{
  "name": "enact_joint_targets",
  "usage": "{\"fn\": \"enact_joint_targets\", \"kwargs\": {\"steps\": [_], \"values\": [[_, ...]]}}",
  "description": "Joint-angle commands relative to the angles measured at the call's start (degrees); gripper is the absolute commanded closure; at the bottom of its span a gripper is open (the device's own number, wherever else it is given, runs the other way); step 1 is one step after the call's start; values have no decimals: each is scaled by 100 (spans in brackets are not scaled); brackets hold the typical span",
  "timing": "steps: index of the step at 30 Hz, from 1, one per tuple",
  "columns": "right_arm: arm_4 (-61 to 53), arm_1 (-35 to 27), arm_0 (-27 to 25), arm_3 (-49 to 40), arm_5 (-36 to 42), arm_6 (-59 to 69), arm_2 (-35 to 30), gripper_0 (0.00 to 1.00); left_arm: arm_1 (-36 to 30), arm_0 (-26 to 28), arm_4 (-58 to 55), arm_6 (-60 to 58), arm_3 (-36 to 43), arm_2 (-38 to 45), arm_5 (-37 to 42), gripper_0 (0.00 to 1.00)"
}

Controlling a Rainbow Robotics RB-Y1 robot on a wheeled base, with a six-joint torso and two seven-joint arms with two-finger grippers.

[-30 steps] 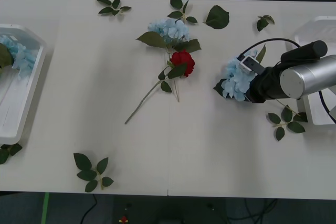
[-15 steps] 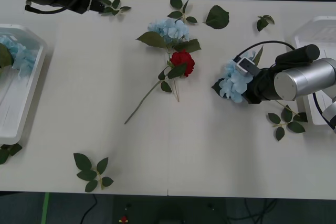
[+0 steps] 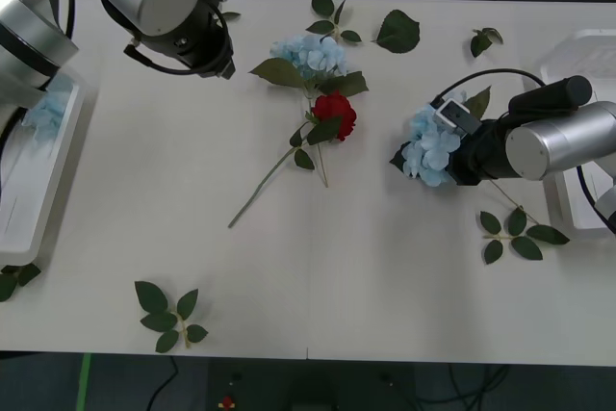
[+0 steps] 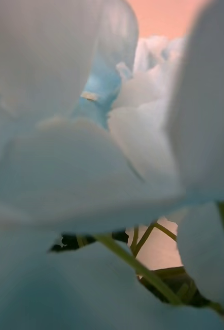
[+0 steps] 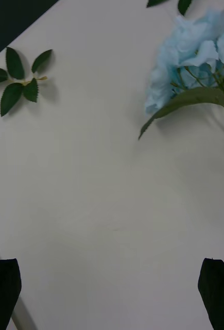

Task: Place the red flowers into the right box and the blue flowers into the left box. If a person shows an open palm, hand one flower to the person first, then continue sorting.

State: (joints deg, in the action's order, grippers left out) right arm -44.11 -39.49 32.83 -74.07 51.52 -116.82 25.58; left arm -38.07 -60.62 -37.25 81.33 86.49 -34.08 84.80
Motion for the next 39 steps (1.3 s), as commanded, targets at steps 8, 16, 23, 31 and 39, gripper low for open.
{"fn": "enact_joint_targets", "kwargs": {"steps": [8, 16, 23, 31, 39], "values": [[-194, -788, 338, -1207, 1273, 1170, -1152, 100, 810, 1140, 631, 525, 386, 147, 89, 0], [-1152, -841, 347, -1980, 833, 1205, -1556, 100, 933, 1368, 622, 472, 377, -151, -43, 0], [-2558, -780, 312, -2472, 148, 1152, -1556, 100, 942, 1421, 745, 463, 377, -213, -201, 0], [-4826, -771, 74, -2780, -485, 572, -1565, 100, 950, 1421, 807, 463, 386, -169, -210, 0], [-6487, -578, -154, -2789, -635, -271, -1565, 100, 942, 1421, 737, 489, 764, 200, -130, 0]]}}
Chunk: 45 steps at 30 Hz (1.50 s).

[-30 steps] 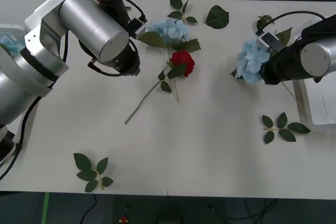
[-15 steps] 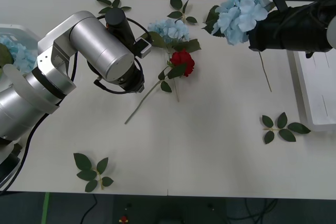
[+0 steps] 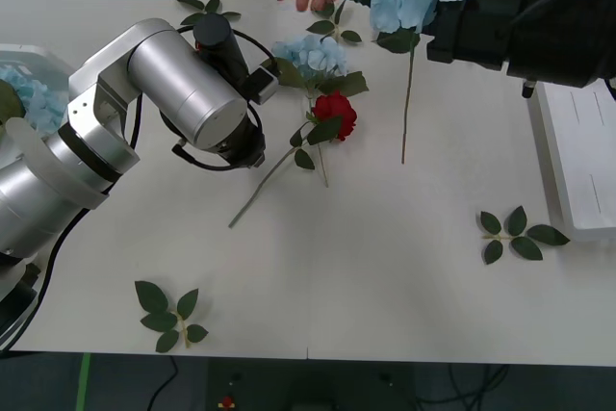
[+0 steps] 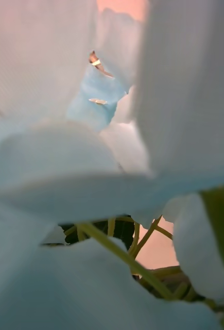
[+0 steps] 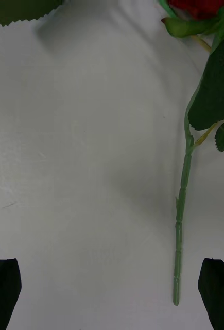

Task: Place the red flowers into the right box and the blue flowers into the left box. If a person shows an open palm, hand one flower to the person first, then continue sorting.

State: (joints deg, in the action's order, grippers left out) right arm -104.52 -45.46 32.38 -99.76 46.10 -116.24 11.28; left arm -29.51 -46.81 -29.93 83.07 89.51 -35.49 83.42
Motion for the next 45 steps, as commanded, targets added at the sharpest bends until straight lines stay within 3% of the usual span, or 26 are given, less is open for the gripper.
{"fn": "enact_joint_targets", "kwargs": {"steps": [1, 6, 14, 18, 27, 34, 44, 45], "values": [[-499, 20, -109, -219, -92, -364, -135, 100, 86, 49, 5, 315, 523, 403, 70, 0], [-727, 29, -109, -228, -347, -804, -170, 100, 86, 49, -30, 377, 1235, 974, 852, 0], [-147, 55, 58, -202, -1753, -1577, -231, 100, 86, 58, -777, 544, 2299, 2275, 1924, 0], [424, 161, 277, -43, -2131, -1551, -231, 100, 86, 128, -1401, 851, 2474, 2741, 1696, 0], [1786, 547, 1033, 1029, -2562, -1586, -231, 100, 77, 638, -2509, 1642, 2518, 3233, 281, 0], [2577, 767, 1358, 1539, -2720, -1568, -231, 100, 33, 691, -2535, 1660, 2527, 3286, 228, 0], [2489, 767, 1358, 1556, -2729, -1542, -231, 100, 33, 700, -2544, 1669, 2518, 3295, 237, 0], [2472, 758, 1358, 1556, -2720, -1542, -231, 92, 33, 700, -2544, 1669, 2518, 3295, 237, 0]]}}
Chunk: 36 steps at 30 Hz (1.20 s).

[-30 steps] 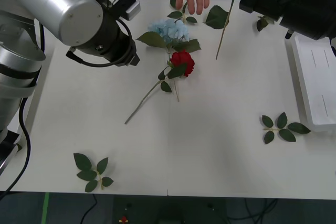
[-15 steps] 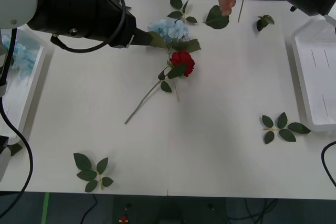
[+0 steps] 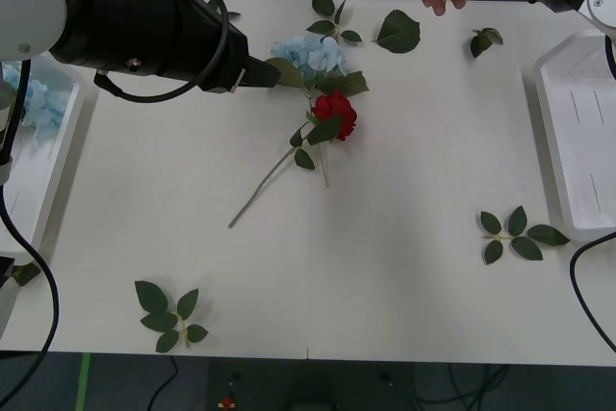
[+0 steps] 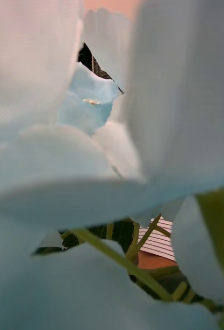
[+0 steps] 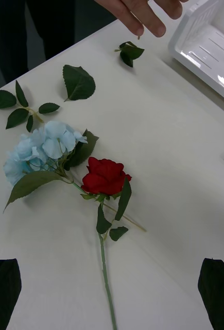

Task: Place the red flowers into the right box and the blue flowers into the left box. If a person shows an open palm, hand one flower to the person first, then continue sorting.

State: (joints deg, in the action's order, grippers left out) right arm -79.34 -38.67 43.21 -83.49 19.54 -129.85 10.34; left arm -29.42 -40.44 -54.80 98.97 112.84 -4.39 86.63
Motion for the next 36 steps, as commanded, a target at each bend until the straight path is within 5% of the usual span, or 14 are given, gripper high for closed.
{"fn": "enact_joint_targets", "kwargs": {"steps": [1, 2, 3, 26, 36], "values": [[-81, 88, 275, -71, -65, -181, -138, 60, 24, 63, -57, 78, 186, 184, -85, 0], [-116, 88, 266, -71, -65, -181, -138, 23, 24, 63, -57, 78, 186, 184, -85, 0], [-134, 79, 258, -71, -65, -181, -138, 0, 24, 63, -57, 78, 186, 184, -85, 0], [-468, -114, 91, -106, 296, -208, -138, 0, 41, 168, -57, 87, 151, 132, -67, 0], [-1145, -782, -700, -1161, 498, -190, -138, 0, -108, 168, -40, -1, 186, 123, 337, 0]]}}
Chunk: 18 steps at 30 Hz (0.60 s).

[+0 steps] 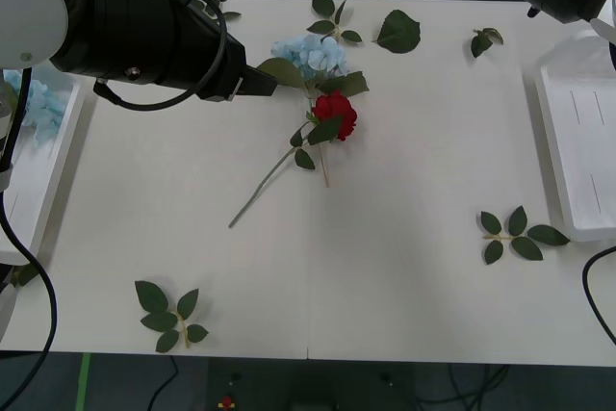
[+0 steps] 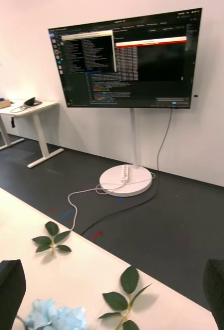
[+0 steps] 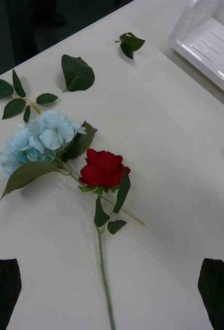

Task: Place the red flowers into the right box and the blue flowers into the left box. If a person shows an open palm, hand one flower to the person first, then continue sorting.

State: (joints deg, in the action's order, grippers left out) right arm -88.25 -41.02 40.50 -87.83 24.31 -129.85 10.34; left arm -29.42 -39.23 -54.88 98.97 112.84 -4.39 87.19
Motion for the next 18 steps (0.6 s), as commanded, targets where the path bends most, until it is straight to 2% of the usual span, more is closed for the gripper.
{"fn": "enact_joint_targets", "kwargs": {"steps": [1, 5, 8, 14, 18], "values": [[-299, -609, -499, -797, 30, -190, -146, 0, -116, 56, -14, -10, 186, 114, 316, 0], [-553, -1022, -939, -1333, 259, -207, -269, 0, -301, 38, 82, -115, 142, -35, 369, 0], [-738, -1268, -1290, -1729, 769, -216, -594, 0, -547, -76, 144, -335, 36, -229, 369, 0], [-1063, -1453, -2240, -2617, 2184, -225, -1763, 0, -943, -885, 451, -968, -667, -1284, 369, 0], [-1336, -1505, -2688, -3082, 2887, -242, -2334, 0, -1004, -1386, 618, -1152, -1247, -2066, 334, 0]]}}
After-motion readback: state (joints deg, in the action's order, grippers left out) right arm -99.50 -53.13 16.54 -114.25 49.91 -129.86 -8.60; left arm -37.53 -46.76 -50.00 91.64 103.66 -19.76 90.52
